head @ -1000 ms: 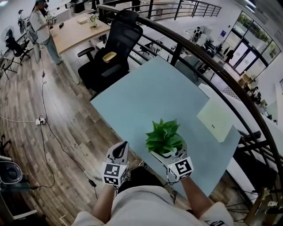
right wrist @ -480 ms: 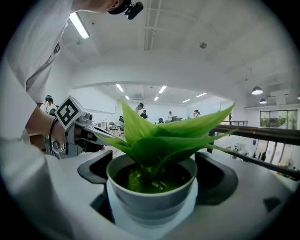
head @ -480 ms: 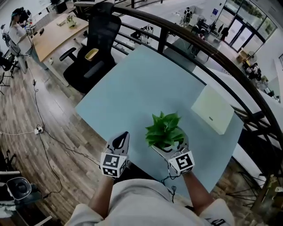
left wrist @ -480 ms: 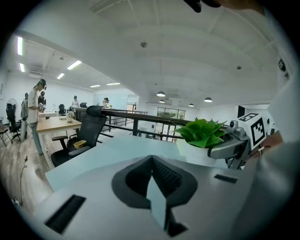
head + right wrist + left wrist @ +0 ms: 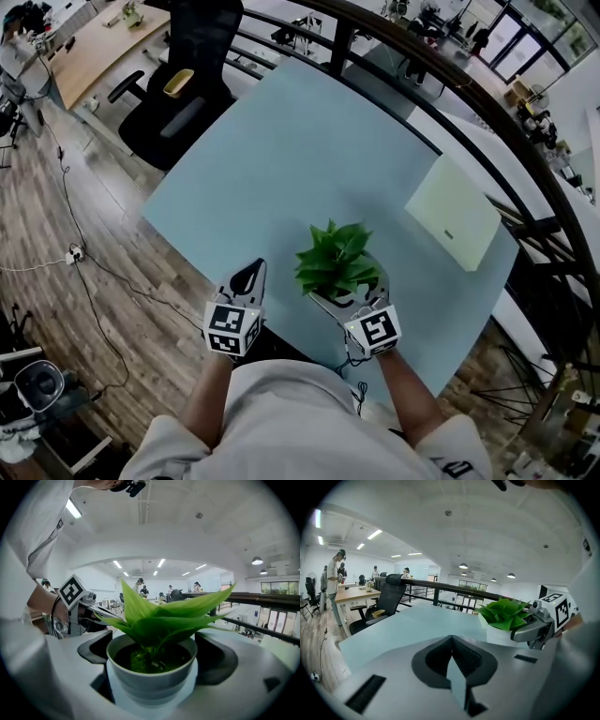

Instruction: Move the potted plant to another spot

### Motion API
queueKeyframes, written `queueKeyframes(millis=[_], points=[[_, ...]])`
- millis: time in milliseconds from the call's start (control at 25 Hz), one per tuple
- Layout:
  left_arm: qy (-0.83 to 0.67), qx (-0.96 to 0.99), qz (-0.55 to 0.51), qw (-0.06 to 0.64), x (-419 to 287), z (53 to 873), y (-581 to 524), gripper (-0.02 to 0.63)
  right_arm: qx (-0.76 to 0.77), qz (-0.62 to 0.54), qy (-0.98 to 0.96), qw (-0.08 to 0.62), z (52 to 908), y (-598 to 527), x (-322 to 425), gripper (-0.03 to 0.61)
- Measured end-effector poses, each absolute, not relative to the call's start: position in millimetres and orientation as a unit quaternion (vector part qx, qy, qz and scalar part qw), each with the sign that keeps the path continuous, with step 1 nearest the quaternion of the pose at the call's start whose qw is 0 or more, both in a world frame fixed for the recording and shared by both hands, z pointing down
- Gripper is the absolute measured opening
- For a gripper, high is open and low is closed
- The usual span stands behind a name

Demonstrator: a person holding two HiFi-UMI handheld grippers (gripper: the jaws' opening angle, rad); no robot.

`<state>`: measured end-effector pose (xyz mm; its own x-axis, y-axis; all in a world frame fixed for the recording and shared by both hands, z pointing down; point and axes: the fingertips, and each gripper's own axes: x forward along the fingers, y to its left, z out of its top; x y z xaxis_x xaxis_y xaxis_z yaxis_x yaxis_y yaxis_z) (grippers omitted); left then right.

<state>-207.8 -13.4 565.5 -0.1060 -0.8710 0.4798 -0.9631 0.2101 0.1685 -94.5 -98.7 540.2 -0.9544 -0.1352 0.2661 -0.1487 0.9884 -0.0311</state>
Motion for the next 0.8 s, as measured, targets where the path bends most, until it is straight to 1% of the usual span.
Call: queueKeyframes(millis=[440, 800], points=[[-0.764, 0.579, 0.098, 0.269, -272, 585, 12, 0.012, 0.026, 0.038, -0.988, 0.147, 563, -88, -170, 0.545], [-0.762, 0.568, 0.098, 0.295, -338, 605, 37, 0.012, 0.013, 0.029, -0.987, 0.159, 572, -70, -250, 0.545]])
